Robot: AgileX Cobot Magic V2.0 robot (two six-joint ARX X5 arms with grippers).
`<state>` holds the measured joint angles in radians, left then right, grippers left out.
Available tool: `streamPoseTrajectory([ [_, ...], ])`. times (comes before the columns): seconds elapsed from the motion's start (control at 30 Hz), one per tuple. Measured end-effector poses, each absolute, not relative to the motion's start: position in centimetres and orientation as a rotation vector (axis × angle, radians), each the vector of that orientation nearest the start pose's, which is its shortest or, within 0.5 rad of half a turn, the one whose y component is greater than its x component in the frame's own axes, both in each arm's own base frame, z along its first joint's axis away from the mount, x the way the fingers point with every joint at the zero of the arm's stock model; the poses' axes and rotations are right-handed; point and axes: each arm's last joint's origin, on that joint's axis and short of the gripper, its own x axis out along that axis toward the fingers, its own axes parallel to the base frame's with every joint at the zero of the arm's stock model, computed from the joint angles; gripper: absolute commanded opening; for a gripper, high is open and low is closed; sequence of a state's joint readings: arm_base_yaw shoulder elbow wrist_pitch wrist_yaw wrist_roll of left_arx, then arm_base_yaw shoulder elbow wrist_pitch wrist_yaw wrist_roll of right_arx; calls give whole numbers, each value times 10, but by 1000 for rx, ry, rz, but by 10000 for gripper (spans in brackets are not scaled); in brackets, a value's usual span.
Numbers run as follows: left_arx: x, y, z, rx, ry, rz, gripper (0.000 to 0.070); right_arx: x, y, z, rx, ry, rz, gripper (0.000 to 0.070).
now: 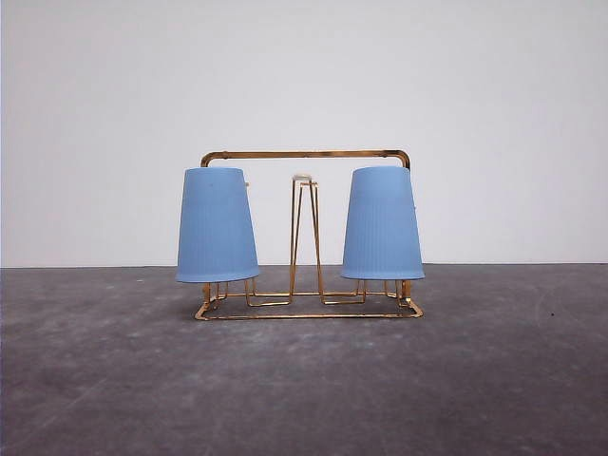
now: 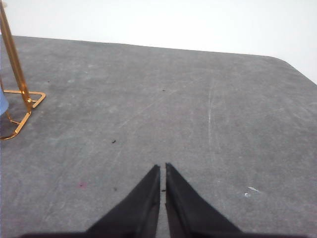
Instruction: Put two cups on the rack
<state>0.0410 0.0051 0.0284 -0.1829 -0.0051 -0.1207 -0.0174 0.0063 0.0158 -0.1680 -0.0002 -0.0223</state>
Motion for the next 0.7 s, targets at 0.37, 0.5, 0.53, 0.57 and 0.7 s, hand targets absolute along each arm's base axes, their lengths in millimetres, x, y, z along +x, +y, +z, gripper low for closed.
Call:
streamPoseTrajectory([
  [0.37,95,4,155,-123,157,56,0,96,-2,152,-21,159,-15,17],
  [0.5,95,4,155,-123,157,56,0,96,-2,152,-21,159,-15,17],
  [0.53,95,4,155,-123,157,56,0,96,-2,152,-21,159,-15,17],
  [0.57,95,4,155,-123,157,56,0,96,-2,152,-21,159,-15,17],
  [0.7,95,4,155,-123,157,56,0,96,-2,152,-21,159,-15,17],
])
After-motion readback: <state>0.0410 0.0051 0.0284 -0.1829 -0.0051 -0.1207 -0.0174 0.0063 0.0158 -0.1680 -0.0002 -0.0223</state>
